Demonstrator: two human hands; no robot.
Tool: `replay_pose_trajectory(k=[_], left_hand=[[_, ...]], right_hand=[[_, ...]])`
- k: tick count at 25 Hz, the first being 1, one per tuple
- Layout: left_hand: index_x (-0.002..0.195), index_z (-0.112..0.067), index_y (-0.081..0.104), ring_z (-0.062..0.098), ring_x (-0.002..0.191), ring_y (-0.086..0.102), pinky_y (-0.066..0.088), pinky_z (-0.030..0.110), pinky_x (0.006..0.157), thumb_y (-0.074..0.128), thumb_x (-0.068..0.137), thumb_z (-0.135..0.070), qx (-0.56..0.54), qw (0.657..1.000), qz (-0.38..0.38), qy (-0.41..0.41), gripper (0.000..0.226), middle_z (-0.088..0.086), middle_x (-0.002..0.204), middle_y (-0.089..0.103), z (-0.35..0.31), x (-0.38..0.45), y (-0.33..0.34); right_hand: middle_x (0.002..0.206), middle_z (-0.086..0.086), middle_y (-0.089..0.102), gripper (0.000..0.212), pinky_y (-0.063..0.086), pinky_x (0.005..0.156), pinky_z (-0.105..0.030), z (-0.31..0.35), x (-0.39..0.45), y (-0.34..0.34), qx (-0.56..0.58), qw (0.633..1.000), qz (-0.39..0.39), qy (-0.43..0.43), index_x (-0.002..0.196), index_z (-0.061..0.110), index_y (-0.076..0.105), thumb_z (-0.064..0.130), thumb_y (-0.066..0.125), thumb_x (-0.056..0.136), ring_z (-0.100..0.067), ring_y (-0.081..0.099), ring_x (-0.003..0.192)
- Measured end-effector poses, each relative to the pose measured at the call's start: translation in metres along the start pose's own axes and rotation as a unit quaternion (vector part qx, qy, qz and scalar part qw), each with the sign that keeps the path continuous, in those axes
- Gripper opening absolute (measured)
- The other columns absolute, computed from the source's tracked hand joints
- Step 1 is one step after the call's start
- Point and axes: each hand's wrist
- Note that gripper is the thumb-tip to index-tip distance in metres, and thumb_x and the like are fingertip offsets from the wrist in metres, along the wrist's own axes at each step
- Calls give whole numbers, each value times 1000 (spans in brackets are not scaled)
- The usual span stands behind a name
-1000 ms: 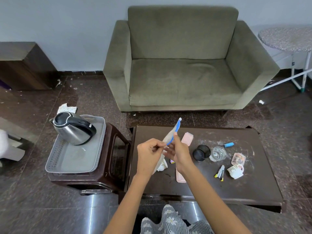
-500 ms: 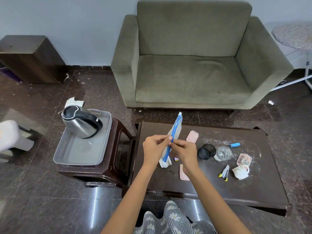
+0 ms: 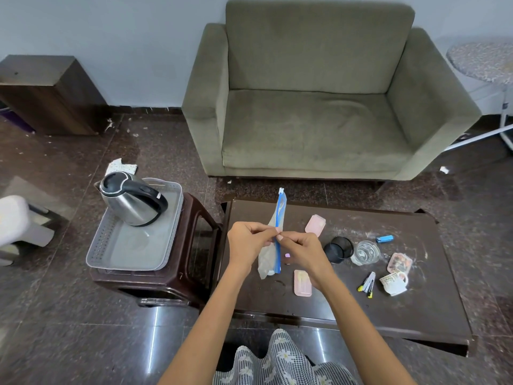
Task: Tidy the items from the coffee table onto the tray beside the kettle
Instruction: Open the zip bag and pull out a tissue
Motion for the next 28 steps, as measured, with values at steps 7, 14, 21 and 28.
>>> replay_pose_trajectory(k=[7, 14, 21, 28], left_hand=[[86, -1, 76, 29, 81, 72, 60, 33, 77, 71, 82, -13, -36, 999, 38, -8, 13, 18, 83, 74, 6, -3, -6], [79, -4, 74, 27, 75, 72, 60, 29, 69, 67, 83, -9, -3, 1000, 16, 2, 9, 16, 77, 73, 10, -3, -3], [79, -11, 59, 10, 67, 65, 55, 27, 66, 58, 88, -7, 95, 991, -56, 75, 10, 3, 72, 67, 16, 2, 0], [84, -4, 66, 21, 78, 58, 47, 32, 75, 48, 77, 10, 228, 957, -43, 173, 23, 9, 88, 64, 13, 10, -13]], right_hand=[[82, -9, 74, 17, 53, 52, -18, 8, -2, 2, -46, 998, -24, -32, 90, 2, 75, 13, 63, 88, -4, 68, 66], [75, -9, 73, 15, 53, 52, -21, 4, -5, 10, -82, 993, -61, -54, 78, 8, 75, 11, 64, 86, -11, 67, 64], [74, -10, 71, 14, 52, 53, -26, -6, 3, 11, -3, 984, -174, -33, 80, 12, 65, -2, 65, 77, -19, 65, 62], [96, -2, 57, 30, 47, 69, -33, -6, 8, 1, -455, 878, -12, -148, 111, 19, 67, 10, 51, 87, -25, 62, 90]])
Point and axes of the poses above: each hand's wrist, its own x-axis towards the middle knuckle, its own y-axis out of the palm, z = x × y
